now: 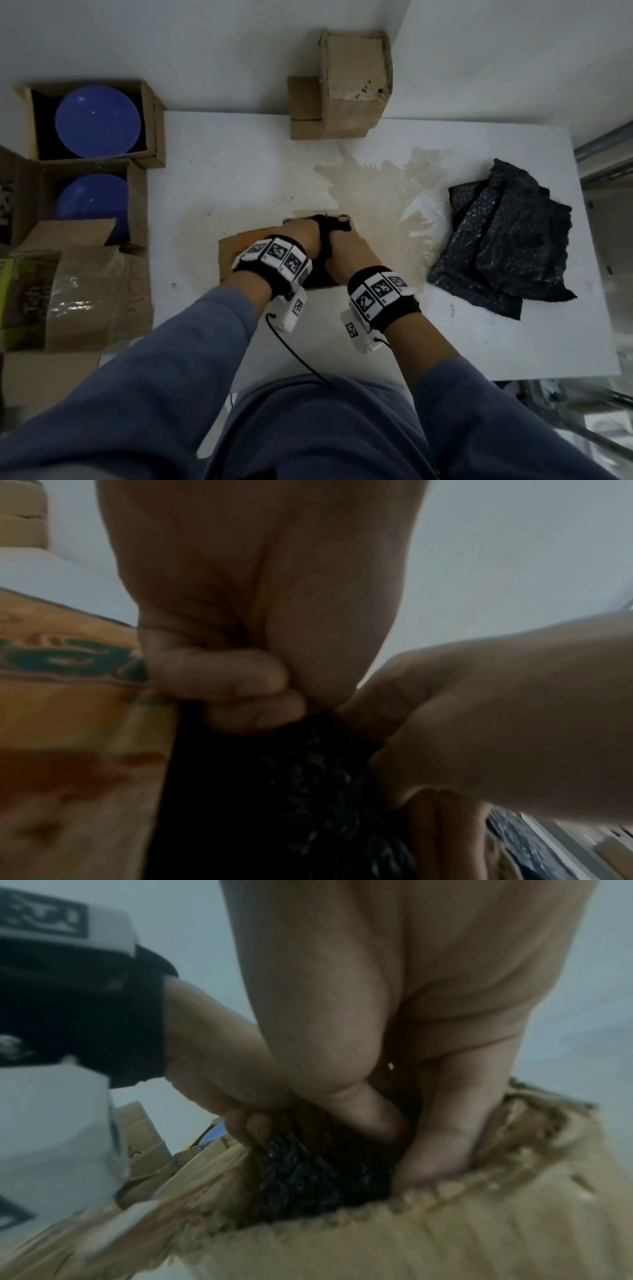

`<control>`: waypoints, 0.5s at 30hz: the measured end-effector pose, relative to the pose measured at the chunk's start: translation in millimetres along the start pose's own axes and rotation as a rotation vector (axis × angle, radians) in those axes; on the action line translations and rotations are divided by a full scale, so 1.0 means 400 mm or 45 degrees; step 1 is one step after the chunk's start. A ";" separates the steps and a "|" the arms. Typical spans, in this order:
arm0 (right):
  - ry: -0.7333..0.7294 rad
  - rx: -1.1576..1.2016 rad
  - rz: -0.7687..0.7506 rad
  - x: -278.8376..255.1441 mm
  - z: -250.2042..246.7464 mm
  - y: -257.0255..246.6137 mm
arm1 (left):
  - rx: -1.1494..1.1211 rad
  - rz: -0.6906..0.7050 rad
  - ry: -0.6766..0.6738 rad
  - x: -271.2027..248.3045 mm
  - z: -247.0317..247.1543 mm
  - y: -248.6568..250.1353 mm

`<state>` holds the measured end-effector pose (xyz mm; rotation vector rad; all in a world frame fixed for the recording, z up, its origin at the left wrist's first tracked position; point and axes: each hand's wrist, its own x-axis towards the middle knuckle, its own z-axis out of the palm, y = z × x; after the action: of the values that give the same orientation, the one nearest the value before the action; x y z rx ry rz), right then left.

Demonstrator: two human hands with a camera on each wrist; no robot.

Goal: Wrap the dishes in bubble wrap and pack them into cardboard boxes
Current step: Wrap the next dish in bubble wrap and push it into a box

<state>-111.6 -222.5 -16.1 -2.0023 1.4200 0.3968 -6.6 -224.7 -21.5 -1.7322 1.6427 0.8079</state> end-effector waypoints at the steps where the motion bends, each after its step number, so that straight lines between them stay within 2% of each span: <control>1: -0.004 -0.004 0.014 -0.003 -0.002 -0.001 | 0.011 0.029 0.015 0.004 -0.002 -0.013; 5: -0.133 -0.067 0.041 0.022 0.000 -0.018 | -0.131 0.093 0.100 -0.028 0.014 -0.025; 10: -0.131 -0.096 -0.018 0.040 0.006 -0.014 | -0.130 0.138 0.572 -0.073 0.062 -0.010; 12: -0.131 -0.112 -0.013 0.038 0.007 -0.013 | -0.037 0.121 0.530 -0.078 0.061 -0.007; 15: -0.186 -0.092 -0.006 0.030 -0.004 -0.020 | -0.058 0.074 0.295 -0.053 0.029 0.006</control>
<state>-100.2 -230.6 -19.0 -1.9895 1.3274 0.5873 -10.2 -202.5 -12.1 -1.8756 1.8469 0.6968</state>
